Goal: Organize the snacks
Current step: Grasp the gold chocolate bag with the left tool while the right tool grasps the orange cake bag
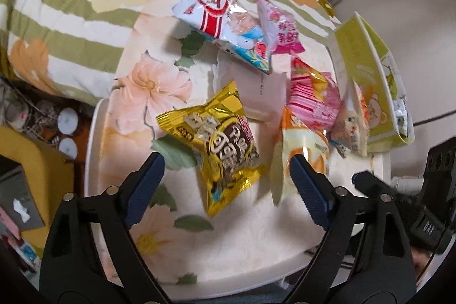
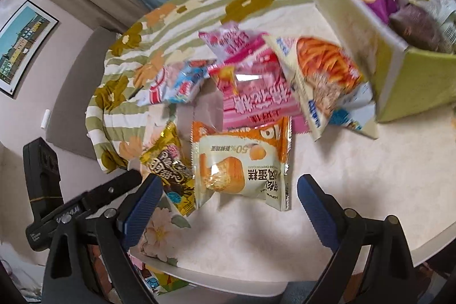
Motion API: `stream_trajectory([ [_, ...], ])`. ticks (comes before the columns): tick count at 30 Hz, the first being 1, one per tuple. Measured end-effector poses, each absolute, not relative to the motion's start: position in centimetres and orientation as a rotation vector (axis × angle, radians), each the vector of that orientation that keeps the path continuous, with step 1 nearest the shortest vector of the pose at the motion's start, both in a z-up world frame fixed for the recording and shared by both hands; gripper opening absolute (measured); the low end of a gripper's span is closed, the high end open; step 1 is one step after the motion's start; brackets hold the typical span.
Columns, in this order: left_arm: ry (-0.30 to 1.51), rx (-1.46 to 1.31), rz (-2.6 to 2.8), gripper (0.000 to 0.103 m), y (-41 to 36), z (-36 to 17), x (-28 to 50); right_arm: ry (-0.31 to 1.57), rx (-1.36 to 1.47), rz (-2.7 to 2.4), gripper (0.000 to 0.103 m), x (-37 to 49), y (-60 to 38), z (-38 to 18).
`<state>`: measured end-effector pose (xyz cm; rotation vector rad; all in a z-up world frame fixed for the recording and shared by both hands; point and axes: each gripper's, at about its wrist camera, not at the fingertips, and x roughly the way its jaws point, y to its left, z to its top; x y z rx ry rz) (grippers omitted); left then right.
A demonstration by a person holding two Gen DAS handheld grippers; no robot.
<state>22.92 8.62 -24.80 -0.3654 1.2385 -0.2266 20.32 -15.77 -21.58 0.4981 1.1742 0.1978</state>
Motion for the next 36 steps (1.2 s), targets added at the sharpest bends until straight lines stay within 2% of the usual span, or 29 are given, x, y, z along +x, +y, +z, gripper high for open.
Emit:
stream_trajectory([
  [5, 1.284, -0.346, -0.198, 0.081, 7.2, -27.3, 24.4, 1.191, 0.537, 0.207, 0.094, 20.9, -16.2, -23.1],
  [7, 1.3, -0.34, -0.194, 0.077, 6.7, -28.1, 24.7, 1.207, 0.533, 0.208, 0.094, 21.2, -16.1, -23.7],
  [9, 1.31, -0.339, -0.186, 0.067, 6.4, -28.7, 25.0, 1.215, 0.521, 0.212, 0.094, 21.4, -15.9, -23.9],
  [14, 1.32, -0.326, -0.178, 0.062, 6.2, -29.3, 25.5, 1.248, 0.492, 0.215, 0.094, 22.0, -15.1, -24.6],
  [20, 1.327, -0.328, -0.181, 0.058, 6.5, -29.6, 25.6, 1.264, 0.466, 0.217, 0.094, 23.1, -14.6, -25.3],
  [36, 1.328, -0.214, -0.147, 0.057, 7.3, -29.4, 24.3, 1.299, 0.417, 0.226, 0.094, 24.8, -12.6, -28.3],
])
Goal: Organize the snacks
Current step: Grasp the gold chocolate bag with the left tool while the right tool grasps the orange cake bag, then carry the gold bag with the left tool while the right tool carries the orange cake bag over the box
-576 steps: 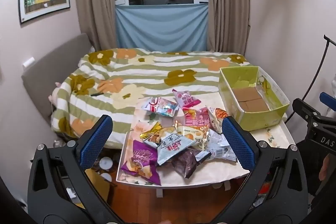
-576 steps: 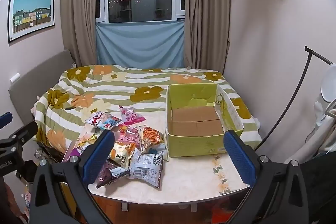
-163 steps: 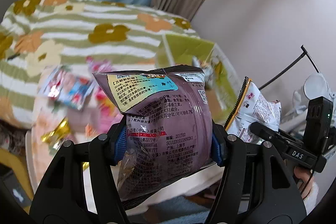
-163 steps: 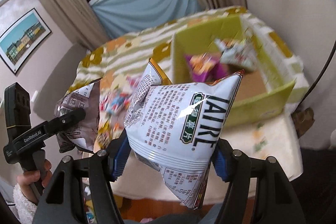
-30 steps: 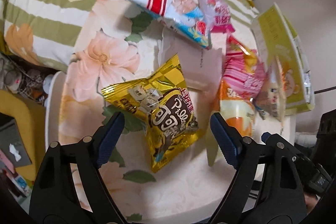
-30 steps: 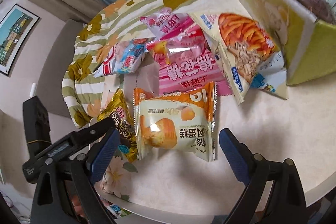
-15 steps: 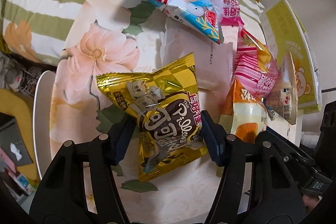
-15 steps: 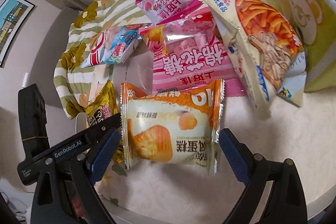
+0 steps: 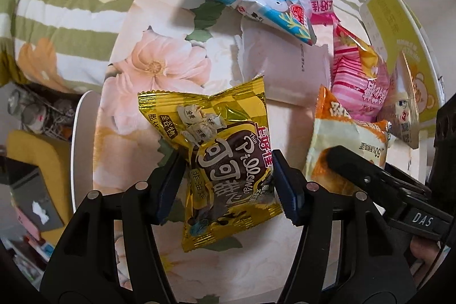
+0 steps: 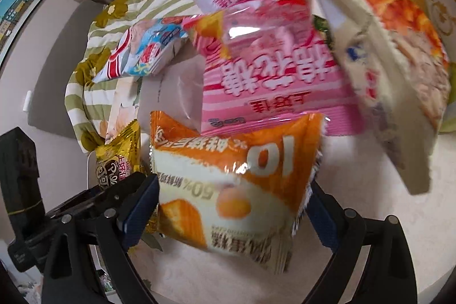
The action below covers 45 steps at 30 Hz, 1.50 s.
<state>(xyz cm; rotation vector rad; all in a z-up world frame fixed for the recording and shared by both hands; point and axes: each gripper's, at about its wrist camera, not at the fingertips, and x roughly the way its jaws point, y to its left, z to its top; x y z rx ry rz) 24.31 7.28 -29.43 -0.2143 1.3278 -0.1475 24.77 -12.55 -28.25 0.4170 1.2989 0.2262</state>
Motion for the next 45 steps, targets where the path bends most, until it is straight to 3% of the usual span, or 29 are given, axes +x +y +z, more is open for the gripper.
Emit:
stream_trajectory([
  [4, 1.325, -0.205, -0.153, 0.052, 7.3, -29.2, 24.2, 1.297, 0.382, 0.229, 0.094, 25.0, -11.8, -28.2],
  [8, 1.317, -0.197, -0.159, 0.047, 7.4, -28.7, 24.1, 1.286, 0.36, 0.236, 0.08, 25.0, -11.6, -27.8],
  [12, 1.304, -0.211, -0.157, 0.046, 7.9, -28.2, 23.9, 1.279, 0.336, 0.239, 0.075, 24.8, -11.4, -27.3],
  [21, 1.247, -0.213, -0.153, 0.046, 8.9, -25.3, 22.9, 1.254, 0.362, 0.268, 0.075, 23.8, -10.9, -25.8],
  [29, 1.124, -0.22, -0.197, 0.046, 8.4, -19.1, 22.1, 1.16, 0.37, 0.301, 0.075, 22.3, -11.9, -20.9],
  [45, 0.952, -0.138, -0.458, 0.046, -6.8, -8.3, 25.3, 0.942, 0.428, 0.112, 0.075, 19.8, -25.8, -9.8],
])
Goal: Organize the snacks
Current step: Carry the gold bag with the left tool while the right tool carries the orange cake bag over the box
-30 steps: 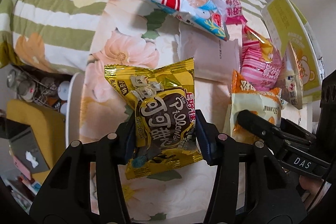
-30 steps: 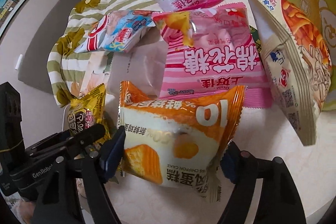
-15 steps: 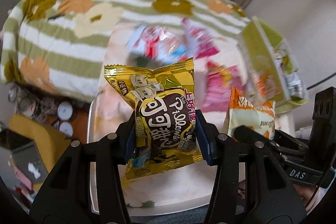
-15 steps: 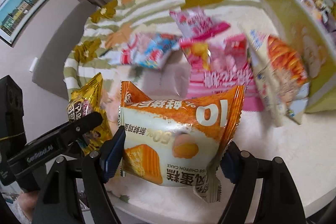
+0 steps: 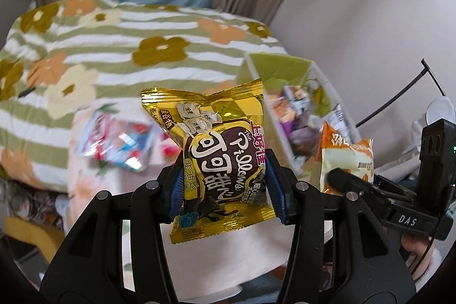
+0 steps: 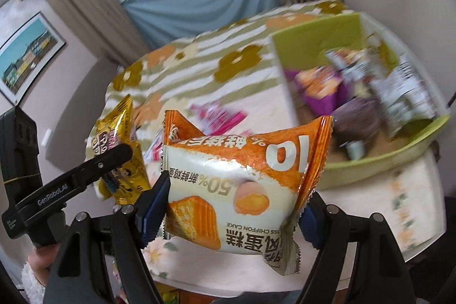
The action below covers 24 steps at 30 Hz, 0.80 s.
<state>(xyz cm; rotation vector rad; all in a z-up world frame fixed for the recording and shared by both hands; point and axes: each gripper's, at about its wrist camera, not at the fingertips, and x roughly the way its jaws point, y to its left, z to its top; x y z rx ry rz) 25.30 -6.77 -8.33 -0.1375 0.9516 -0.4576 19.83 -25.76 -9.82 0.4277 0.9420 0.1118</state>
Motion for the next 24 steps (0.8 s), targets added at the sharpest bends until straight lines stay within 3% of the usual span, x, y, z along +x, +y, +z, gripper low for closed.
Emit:
stream_trajectory([
  [15, 0.989, -0.164, -0.486, 0.046, -26.3, -10.0, 33.3, 0.951, 0.39, 0.148, 0.075, 23.6, -40.6, -9.7],
  [24, 1.058, -0.125, -0.447, 0.046, -31.7, -13.4, 38.0, 1.011, 0.396, 0.202, 0.075, 24.9, -44.2, -11.6],
])
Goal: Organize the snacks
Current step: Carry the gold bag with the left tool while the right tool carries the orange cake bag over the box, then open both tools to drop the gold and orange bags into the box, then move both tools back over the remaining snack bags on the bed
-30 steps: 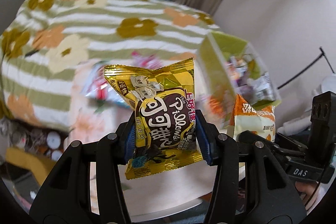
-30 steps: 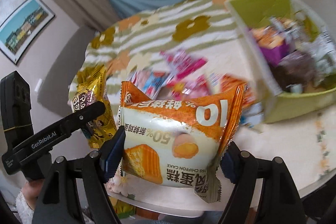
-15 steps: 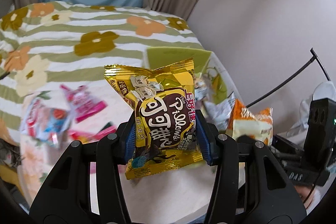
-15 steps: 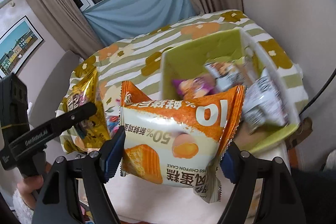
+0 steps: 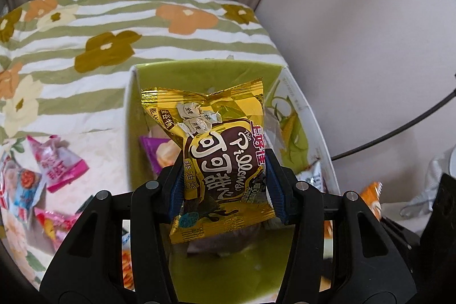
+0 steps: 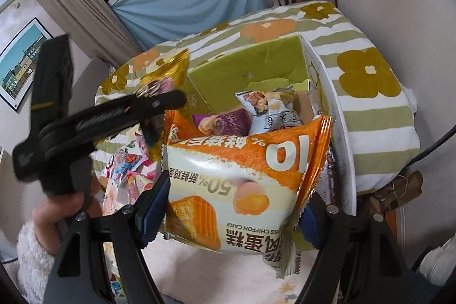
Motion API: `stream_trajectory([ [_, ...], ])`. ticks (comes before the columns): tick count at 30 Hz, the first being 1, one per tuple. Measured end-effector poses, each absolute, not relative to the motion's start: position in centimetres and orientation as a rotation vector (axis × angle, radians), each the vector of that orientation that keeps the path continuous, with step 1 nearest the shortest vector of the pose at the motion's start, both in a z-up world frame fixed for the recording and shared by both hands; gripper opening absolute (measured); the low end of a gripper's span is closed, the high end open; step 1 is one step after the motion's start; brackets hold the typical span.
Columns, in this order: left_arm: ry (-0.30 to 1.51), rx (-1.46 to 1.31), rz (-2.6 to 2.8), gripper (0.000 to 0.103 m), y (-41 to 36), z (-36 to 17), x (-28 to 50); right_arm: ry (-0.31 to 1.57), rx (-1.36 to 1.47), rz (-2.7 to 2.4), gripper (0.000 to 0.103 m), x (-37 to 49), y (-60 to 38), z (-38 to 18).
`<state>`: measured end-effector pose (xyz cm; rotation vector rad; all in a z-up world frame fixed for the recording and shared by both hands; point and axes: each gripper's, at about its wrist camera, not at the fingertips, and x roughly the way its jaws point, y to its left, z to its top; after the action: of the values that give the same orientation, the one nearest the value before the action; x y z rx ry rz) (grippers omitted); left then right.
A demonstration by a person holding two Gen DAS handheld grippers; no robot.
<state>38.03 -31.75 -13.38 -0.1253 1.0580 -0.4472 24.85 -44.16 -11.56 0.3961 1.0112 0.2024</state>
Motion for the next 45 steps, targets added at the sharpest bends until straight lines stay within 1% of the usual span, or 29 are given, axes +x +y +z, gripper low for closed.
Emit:
stream_trajectory([
  [2, 1.064, -0.124, -0.433, 0.047, -32.2, -13.8, 38.8, 1.018, 0.4, 0.207, 0.075, 24.9, -44.5, -11.8],
  [4, 1.084, -0.105, -0.412, 0.055, -32.6, -14.3, 39.6, 1.021, 0.404, 0.211, 0.075, 25.1, -44.8, -12.1],
  [5, 1.093, -0.088, -0.395, 0.07, -32.8, -14.5, 39.8, 1.023, 0.404, 0.211, 0.075, 25.2, -44.9, -12.2],
  [6, 1.091, -0.076, -0.386, 0.09, -32.6, -14.5, 39.8, 1.025, 0.403, 0.211, 0.075, 25.2, -44.9, -12.3],
  [7, 1.079, -0.069, -0.378, 0.095, -32.5, -14.4, 39.6, 1.024, 0.402, 0.214, 0.075, 25.1, -45.0, -12.2],
  [8, 1.06, -0.066, -0.37, 0.098, -32.2, -14.1, 39.2, 1.024, 0.4, 0.217, 0.075, 25.1, -45.0, -12.3],
  [21, 1.026, -0.043, -0.354, 0.098, -27.8, -12.8, 33.9, 1.001, 0.377, 0.205, 0.075, 24.9, -44.8, -12.1],
  [28, 1.001, -0.085, -0.323, 0.098, -24.8, -12.0, 31.6, 0.986, 0.336, 0.209, 0.077, 25.0, -43.7, -11.9],
  [31, 0.983, -0.092, -0.297, 0.098, -23.4, -11.4, 30.3, 0.969, 0.32, 0.216, 0.082, 25.2, -43.2, -12.2],
  [33, 0.973, -0.096, -0.276, 0.098, -22.5, -11.0, 29.4, 0.951, 0.31, 0.213, 0.092, 25.2, -43.2, -12.4],
  [34, 0.97, -0.1, -0.268, 0.098, -22.1, -10.9, 29.1, 0.944, 0.3, 0.204, 0.094, 25.1, -43.2, -12.5],
  [40, 0.977, -0.133, -0.229, 0.098, -20.2, -11.6, 26.4, 0.89, 0.249, 0.182, 0.095, 23.5, -43.7, -12.5],
  [45, 0.992, -0.172, -0.208, 0.098, -19.3, -12.4, 24.3, 0.907, 0.242, 0.194, 0.095, 23.0, -43.9, -12.8],
])
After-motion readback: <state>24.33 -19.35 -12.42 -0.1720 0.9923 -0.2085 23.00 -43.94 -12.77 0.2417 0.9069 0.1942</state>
